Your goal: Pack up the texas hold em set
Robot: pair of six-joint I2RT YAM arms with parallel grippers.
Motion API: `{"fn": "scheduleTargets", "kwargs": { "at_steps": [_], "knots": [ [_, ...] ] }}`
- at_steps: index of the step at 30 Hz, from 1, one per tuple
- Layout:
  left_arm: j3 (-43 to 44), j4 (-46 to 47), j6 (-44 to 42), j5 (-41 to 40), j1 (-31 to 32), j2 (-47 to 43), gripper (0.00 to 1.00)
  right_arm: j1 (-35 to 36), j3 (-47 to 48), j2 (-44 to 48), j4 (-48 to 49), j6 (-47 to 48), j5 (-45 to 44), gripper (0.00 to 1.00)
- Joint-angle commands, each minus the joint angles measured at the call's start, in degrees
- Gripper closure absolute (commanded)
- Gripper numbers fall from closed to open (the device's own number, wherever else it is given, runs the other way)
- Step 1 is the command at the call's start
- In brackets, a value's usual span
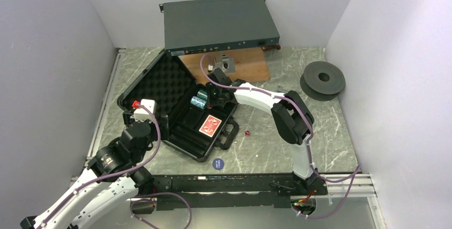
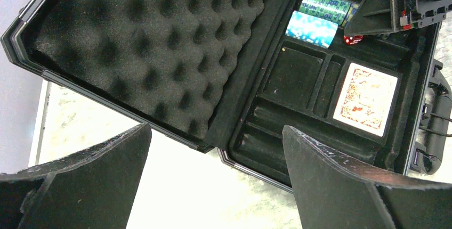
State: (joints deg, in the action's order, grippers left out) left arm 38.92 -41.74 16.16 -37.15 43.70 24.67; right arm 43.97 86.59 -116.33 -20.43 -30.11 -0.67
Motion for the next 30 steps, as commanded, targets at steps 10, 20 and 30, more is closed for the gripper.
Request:
{"fn": "scheduleTargets", "kwargs": {
  "at_steps": [10,20,30],
  "knots": [
    [2.3,0.5,-0.5,-0.1,0.0,0.7,0.01,0.6,4.4,-2.6,1.1,-1.2,1.5,0.8],
    [2.5,0.6,-0.7,0.1,0.0,1.6,0.01,0.6,3.8,-1.6,1.2,-0.6,1.3,0.55],
    [2.4,1.0,-1.4,0.4,0.0,1.7,0.01,2.3,1.5,6.3,-2.2,2.8,-1.1,0.55]
  ]
}}
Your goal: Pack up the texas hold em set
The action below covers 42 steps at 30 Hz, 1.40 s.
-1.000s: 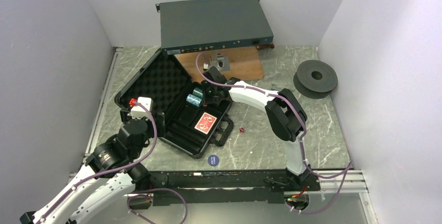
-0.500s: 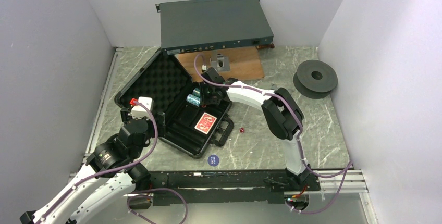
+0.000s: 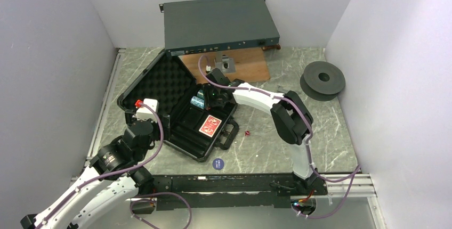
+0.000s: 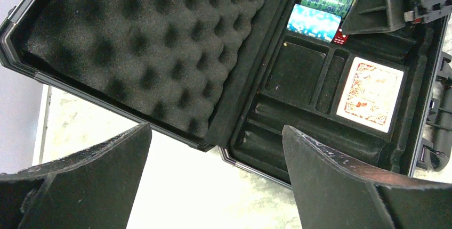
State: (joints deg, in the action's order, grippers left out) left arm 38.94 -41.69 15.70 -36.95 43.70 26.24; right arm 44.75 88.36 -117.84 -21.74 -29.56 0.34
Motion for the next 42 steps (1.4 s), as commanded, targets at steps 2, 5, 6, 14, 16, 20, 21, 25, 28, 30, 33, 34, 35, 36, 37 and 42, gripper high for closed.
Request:
{"fn": "scheduleTargets", "kwargs": {
  "at_steps": [2,5,6,14,16,20,21,25,28,30,33,34,35,36,37,42],
  "knots": [
    [2.5,0.8,-0.4,0.1,0.0,0.2,0.01,2.1,-1.8,10.9,-1.5,2.4,-3.5,0.54],
    [3.0,0.5,0.8,0.5,0.1,0.5,0.01,2.9,-5.2,16.6,-1.7,2.5,-5.6,0.47],
    [3.2,0.3,0.9,0.7,0.1,0.7,0.01,3.1,-6.4,18.7,-1.9,2.6,-6.7,0.43],
    [2.8,2.2,2.4,2.1,0.0,-2.0,0.01,3.7,-14.2,30.8,-7.1,2.8,-12.5,0.27],
    [2.7,2.7,3.7,1.8,0.1,-3.1,0.01,3.7,-16.9,33.6,-8.5,1.4,-12.9,0.25],
    [3.4,4.8,0.7,3.7,0.1,-4.4,0.01,3.7,-22.4,38.0,-12.6,-1.5,-15.1,0.25],
    [3.8,5.3,-0.5,4.1,0.1,-4.3,0.01,3.7,-23.5,39.0,-13.7,-2.5,-15.5,0.25],
    [5.0,6.9,-4.5,4.4,0.0,-2.0,0.01,3.7,-27.5,41.8,-16.2,-6.0,-14.9,0.27],
    [4.3,7.4,-4.8,3.6,0.0,-0.1,0.01,3.7,-29.7,42.8,-17.8,-8.0,-15.2,0.28],
    [3.0,7.3,-4.5,5.1,0.1,0.7,0.01,3.8,-30.7,42.8,-18.6,-9.0,-15.3,0.28],
    [1.8,6.9,-3.9,8.5,0.1,0.9,0.01,3.8,-32.0,42.3,-19.7,-10.7,-16.9,0.29],
    [1.9,6.4,-3.5,8.7,0.0,0.9,0.01,3.8,-32.6,41.8,-19.8,-11.0,-17.3,0.3],
    [1.9,6.1,-3.2,8.3,0.0,0.8,0.01,3.8,-33.1,41.4,-19.3,-11.0,-17.3,0.31],
    [1.7,6.2,-3.1,7.7,0.1,0.6,0.01,3.8,-33.8,41.0,-18.5,-11.1,-17.0,0.31],
    [1.5,6.5,-3.2,7.3,0.1,0.6,0.01,3.8,-34.4,40.5,-17.7,-11.1,-16.6,0.32],
    [1.6,5.8,-2.7,5.7,0.1,0.7,0.01,3.7,-35.1,37.1,-15.0,-11.1,-15.6,0.37]
  ]
}}
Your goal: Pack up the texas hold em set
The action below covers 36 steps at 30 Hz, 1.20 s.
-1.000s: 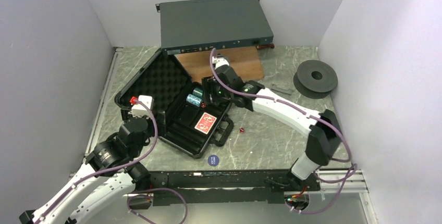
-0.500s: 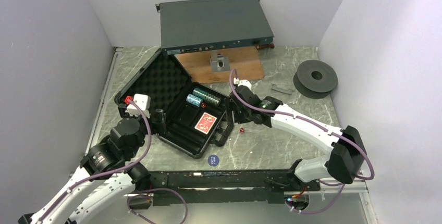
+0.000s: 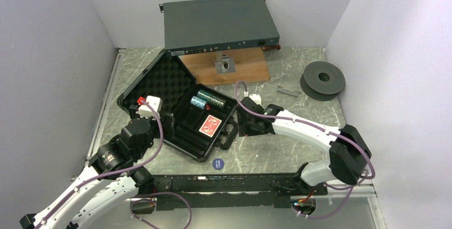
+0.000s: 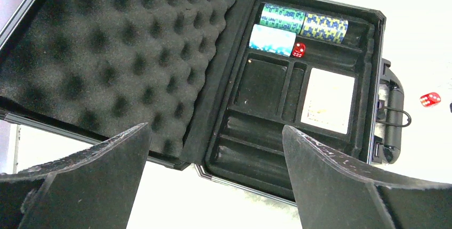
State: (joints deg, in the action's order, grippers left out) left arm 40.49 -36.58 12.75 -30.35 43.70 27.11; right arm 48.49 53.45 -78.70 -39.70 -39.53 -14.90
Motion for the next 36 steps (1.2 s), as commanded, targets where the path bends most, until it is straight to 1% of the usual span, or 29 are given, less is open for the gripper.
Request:
{"fn": "scheduleTargets", "kwargs": {
  "at_steps": [1,5,12,20,36],
  "knots": [
    [0.2,0.5,0.3,-1.2,0.1,-0.1,0.01,0.0,-0.3,-2.6,3.2,-1.2,-0.5,0.38],
    [0.3,0.2,0.3,-1.3,0.0,0.1,0.01,-0.2,-0.9,-4.4,5.2,-0.8,-1.4,0.4],
    [0.1,0.3,0.0,-2.1,0.0,-0.4,0.01,-2.3,-1.6,-8.3,9.3,0.6,0.1,0.47],
    [-0.6,1.0,-0.5,-2.5,0.1,-1.0,0.01,-2.9,-1.4,-11.9,10.7,1.5,0.6,0.53],
    [-0.9,1.6,-0.9,-2.6,0.1,-1.5,0.01,-2.9,-2.3,-13.4,11.7,2.2,-0.5,0.66]
  ]
}}
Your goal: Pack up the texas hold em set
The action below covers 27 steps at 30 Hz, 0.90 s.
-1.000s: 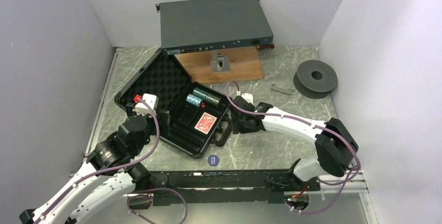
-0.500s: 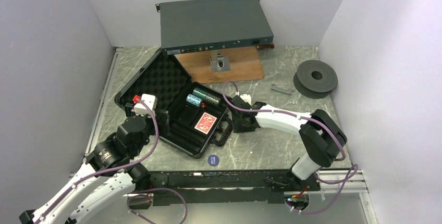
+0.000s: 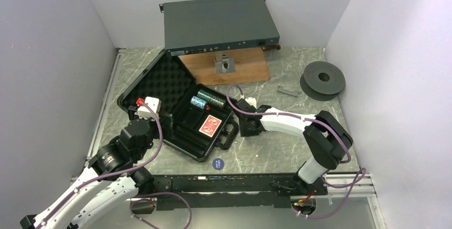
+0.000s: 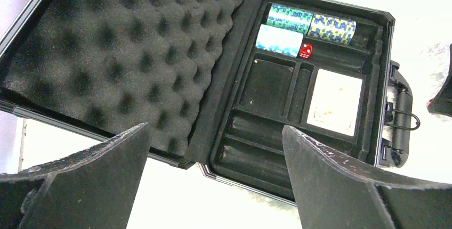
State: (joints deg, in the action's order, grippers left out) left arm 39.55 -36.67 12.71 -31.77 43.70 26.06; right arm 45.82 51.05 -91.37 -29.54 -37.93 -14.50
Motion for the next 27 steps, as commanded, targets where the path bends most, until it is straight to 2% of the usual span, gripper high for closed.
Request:
{"fn": "scheduleTargets", "kwargs": {
  "at_steps": [1,7,10,19,27],
  "knots": [
    [0.0,1.6,-0.9,-1.2,0.0,-0.5,0.01,-0.3,0.2,-0.8,1.5,0.7,-1.1,0.67],
    [0.0,1.5,-0.9,-1.4,0.0,-0.7,0.01,-0.3,0.8,-1.6,1.5,1.8,-2.0,0.68],
    [-0.1,1.6,-0.9,-1.4,0.1,-0.8,0.01,-0.3,0.8,-2.0,1.6,2.2,-2.0,0.72],
    [-0.1,1.7,-1.0,-1.2,0.0,-0.6,0.01,-0.3,1.7,0.5,-1.4,2.6,-3.3,1.0],
    [-0.3,1.8,-1.0,-1.7,0.1,-0.6,0.01,-0.3,7.9,6.2,-6.6,5.5,-5.4,1.0]
  ]
}}
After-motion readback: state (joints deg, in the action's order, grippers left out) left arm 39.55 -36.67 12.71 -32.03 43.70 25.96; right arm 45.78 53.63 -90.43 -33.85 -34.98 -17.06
